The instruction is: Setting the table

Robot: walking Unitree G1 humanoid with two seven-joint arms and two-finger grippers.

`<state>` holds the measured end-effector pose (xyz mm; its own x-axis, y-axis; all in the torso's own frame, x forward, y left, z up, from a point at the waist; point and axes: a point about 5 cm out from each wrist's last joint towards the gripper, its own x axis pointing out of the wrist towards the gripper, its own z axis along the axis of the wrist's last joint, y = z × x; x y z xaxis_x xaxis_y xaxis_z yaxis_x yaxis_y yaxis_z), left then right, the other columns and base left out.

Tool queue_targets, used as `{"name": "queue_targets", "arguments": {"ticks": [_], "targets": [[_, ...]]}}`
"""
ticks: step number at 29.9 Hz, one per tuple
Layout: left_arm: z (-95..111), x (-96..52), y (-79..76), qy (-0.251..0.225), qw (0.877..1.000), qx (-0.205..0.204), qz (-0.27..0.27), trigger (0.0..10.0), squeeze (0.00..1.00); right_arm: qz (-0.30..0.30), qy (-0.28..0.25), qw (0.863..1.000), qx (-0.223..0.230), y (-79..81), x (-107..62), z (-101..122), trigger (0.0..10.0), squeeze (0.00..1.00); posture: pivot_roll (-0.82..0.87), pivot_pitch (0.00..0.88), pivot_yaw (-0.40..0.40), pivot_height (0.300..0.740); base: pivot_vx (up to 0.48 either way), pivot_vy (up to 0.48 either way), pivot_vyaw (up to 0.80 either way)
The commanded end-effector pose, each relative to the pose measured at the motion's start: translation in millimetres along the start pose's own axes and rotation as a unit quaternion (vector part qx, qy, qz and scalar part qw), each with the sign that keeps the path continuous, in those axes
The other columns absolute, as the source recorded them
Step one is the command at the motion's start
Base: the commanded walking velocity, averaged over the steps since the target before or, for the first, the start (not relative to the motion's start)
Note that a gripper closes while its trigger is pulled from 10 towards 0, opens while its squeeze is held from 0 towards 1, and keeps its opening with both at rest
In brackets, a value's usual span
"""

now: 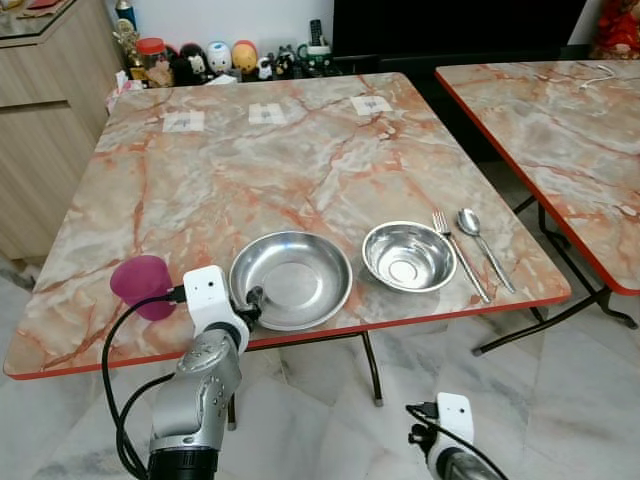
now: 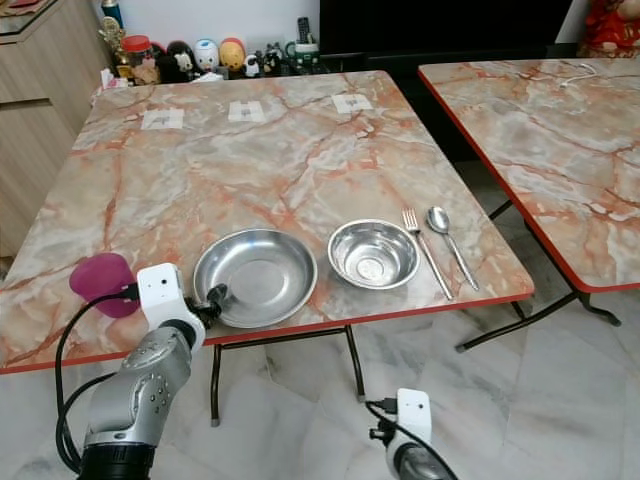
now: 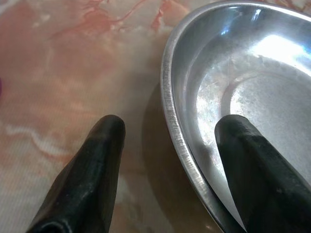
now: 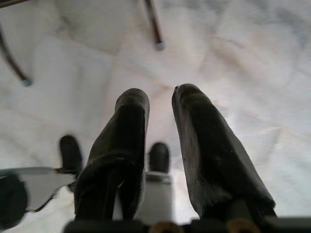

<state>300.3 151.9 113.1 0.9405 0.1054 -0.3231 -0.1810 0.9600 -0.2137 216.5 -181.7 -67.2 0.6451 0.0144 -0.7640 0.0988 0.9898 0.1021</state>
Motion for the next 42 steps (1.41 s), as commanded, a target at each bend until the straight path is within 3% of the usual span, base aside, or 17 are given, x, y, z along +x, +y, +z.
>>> {"name": "queue_targets", "arguments": {"ticks": [1, 5, 10, 13, 18, 25, 31, 34, 38, 42], "targets": [[1, 1.0, -2.5, -0.002, 1.0, 0.005, 0.001, 0.0, 0.0, -0.005, 0.002, 1.0, 0.007, -9.5, -2.0, -3, 10.0, 0.0, 0.05, 0.079, -0.019, 0.74, 0.0, 0.0, 0.0], [2, 0.9, -1.6, -0.002, 1.0, 0.013, 0.005, 0.0, 0.0, -0.012, 0.004, 1.0, 0.008, -27.5, -6.6, -7, 10.0, 0.0, 0.05, 0.078, -0.018, 0.74, 0.0, 0.0, 0.0], [3, 0.6, 0.8, 0.001, 1.0, 0.019, 0.015, 0.0, 0.0, -0.013, 0.007, 1.0, 0.009, -31.8, -8.9, -13, 10.0, 0.0, 0.05, 0.079, -0.016, 0.74, 0.0, 0.0, 0.0], [5, 0.2, 3.8, -0.001, 0.999, 0.021, 0.026, 0.0, 0.0, -0.011, 0.012, 1.0, 0.008, -26.7, -9.1, -20, 10.0, 0.0, 0.05, 0.078, -0.016, 0.74, 0.0, 0.0, 0.0], [9, -1.4, 7.1, -0.003, 0.998, 0.04, 0.038, 0.0, 0.0, 0.0, 0.024, 1.0, 0.004, 4.3, -5.0, -28, 10.0, 0.0, 0.05, 0.077, -0.015, 0.74, 0.0, 0.0, 0.0], [7, -3.0, 7.6, -0.001, 0.998, 0.045, 0.037, 0.0, 0.0, 0.006, 0.027, 1.0, 0.002, 21.0, -2.1, -25, 10.0, 0.0, 0.05, 0.079, -0.017, 0.74, 0.0, 0.0, 0.0], [6, -6.2, 6.7, -0.004, 0.999, 0.045, 0.025, 0.0, 0.0, 0.005, 0.027, 1.0, 0.0, 24.3, -1.2, -23, 10.0, 0.0, 0.06, 0.08, -0.019, 0.74, 0.0, 0.0, 0.0], [6, -8.4, 5.8, -0.008, 0.999, 0.051, 0.014, 0.0, 0.0, 0.0, 0.023, 1.0, -0.001, 15.5, -1.0, -18, 10.0, 0.0, 0.06, 0.081, -0.022, 0.74, 0.0, 0.0, 0.0], [6, -11.7, 4.9, -0.015, 0.998, 0.061, 0.002, 0.0, 0.0, -0.012, 0.018, 1.0, -0.001, -11.5, -4.0, -13, 10.0, 0.0, 0.06, 0.079, -0.025, 0.74, 0.0, 0.0, 0.0], [8, -14.5, 3.4, -0.027, 0.998, 0.056, -0.013, 0.0, 0.0, -0.016, 0.017, 1.0, 0.0, -20.2, -5.5, -12, 10.0, 0.0, 0.06, 0.079, -0.027, 0.74, 0.0, 0.0, 0.0]]}}
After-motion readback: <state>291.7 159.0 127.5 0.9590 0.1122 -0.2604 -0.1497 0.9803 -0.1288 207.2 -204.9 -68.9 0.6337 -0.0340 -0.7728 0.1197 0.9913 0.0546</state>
